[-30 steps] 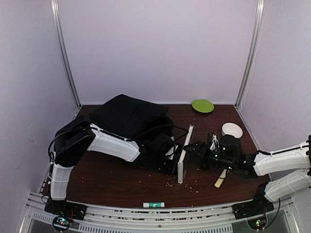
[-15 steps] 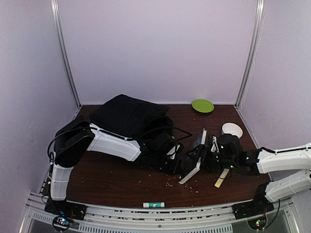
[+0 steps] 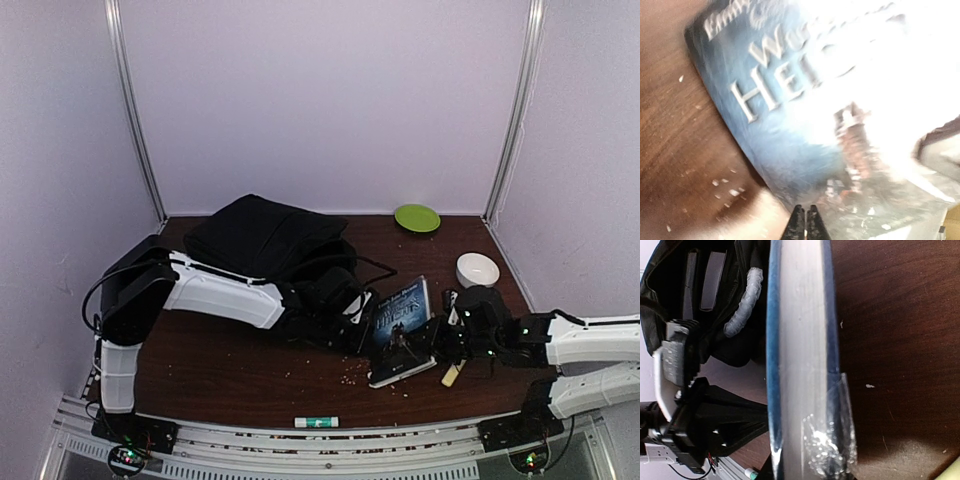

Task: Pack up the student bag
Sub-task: Pick up the book from the center of the board, then place the book in the student bag.

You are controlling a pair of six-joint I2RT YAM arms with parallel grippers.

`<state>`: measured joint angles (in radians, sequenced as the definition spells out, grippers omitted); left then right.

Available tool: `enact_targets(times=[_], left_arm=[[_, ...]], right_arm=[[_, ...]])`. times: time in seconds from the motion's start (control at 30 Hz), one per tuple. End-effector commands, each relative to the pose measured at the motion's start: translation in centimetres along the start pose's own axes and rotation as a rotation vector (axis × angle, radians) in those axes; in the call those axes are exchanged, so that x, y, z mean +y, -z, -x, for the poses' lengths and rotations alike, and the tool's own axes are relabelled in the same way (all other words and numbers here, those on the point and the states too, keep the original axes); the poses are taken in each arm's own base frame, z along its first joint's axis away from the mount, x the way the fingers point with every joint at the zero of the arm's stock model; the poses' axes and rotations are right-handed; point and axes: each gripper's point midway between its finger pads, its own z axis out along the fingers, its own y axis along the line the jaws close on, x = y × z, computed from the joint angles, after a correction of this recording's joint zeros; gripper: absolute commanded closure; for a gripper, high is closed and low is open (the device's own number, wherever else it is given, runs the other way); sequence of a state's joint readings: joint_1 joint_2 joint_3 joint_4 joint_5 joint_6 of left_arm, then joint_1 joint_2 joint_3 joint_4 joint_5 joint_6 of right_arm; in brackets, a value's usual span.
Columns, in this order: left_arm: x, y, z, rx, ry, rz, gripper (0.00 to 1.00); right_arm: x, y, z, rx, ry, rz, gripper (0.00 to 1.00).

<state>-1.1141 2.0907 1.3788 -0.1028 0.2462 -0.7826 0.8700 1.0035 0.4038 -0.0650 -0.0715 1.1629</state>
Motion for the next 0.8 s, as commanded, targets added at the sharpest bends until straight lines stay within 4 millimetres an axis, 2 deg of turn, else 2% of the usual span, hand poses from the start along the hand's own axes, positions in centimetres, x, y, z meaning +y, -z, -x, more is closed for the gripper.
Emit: enact_targets(times=[0.0,0.07,0.17,0.2,0.3,0.33,0.47,0.57,0.67,0.77], left_arm=[[-5.1,4.8,3.7,-0.13,-0.084,-0.071,0.92],[-6.5,7.0,4.6,-0.163,-0.111,-0.075,0.78],[-7.9,11.2,6.0,-0.242,-0.145,-0.046,0.47],[-7.8,12.8,6.7,-0.288,-0.149,-0.016,0.39],[-7.1,17.9,7.8,-0.416,-0.154,0.059,0.06],[-6.9,19.6,7.9,-0.457,-0.167,0.079,0.03],[-5.9,24.7,8.1,-0.555,-0.232,0.079,0.02],[-8.2,27.7,7.3,-0.584,-0.386,-0.089,0.02],[-12.1,29.9,5.0,-0.55,-0.611,-0.282,0.02],[-13.7,29.9,3.2,-0.45,-0.738,-0.371,0.02]], right_arm=[[3.6,2.8,2.3,-0.086,0.105,0.077,1.0],[4.6,4.0,2.8,-0.101,0.156,0.1,1.0],[6.9,6.0,3.1,-0.111,0.268,0.179,1.0],[7.7,6.8,3.1,-0.114,0.315,0.209,1.0],[10.1,9.1,2.5,-0.097,0.47,0.316,1.0],[11.1,9.9,2.0,-0.081,0.514,0.371,1.0],[14.1,13.1,-0.5,-0.017,0.679,0.583,1.0],[15.4,15.3,-1.8,0.007,0.766,0.7,1.0],[16.1,16.7,-2.9,0.04,0.846,0.771,1.0],[16.6,17.3,-3.5,0.062,0.886,0.805,1.0]])
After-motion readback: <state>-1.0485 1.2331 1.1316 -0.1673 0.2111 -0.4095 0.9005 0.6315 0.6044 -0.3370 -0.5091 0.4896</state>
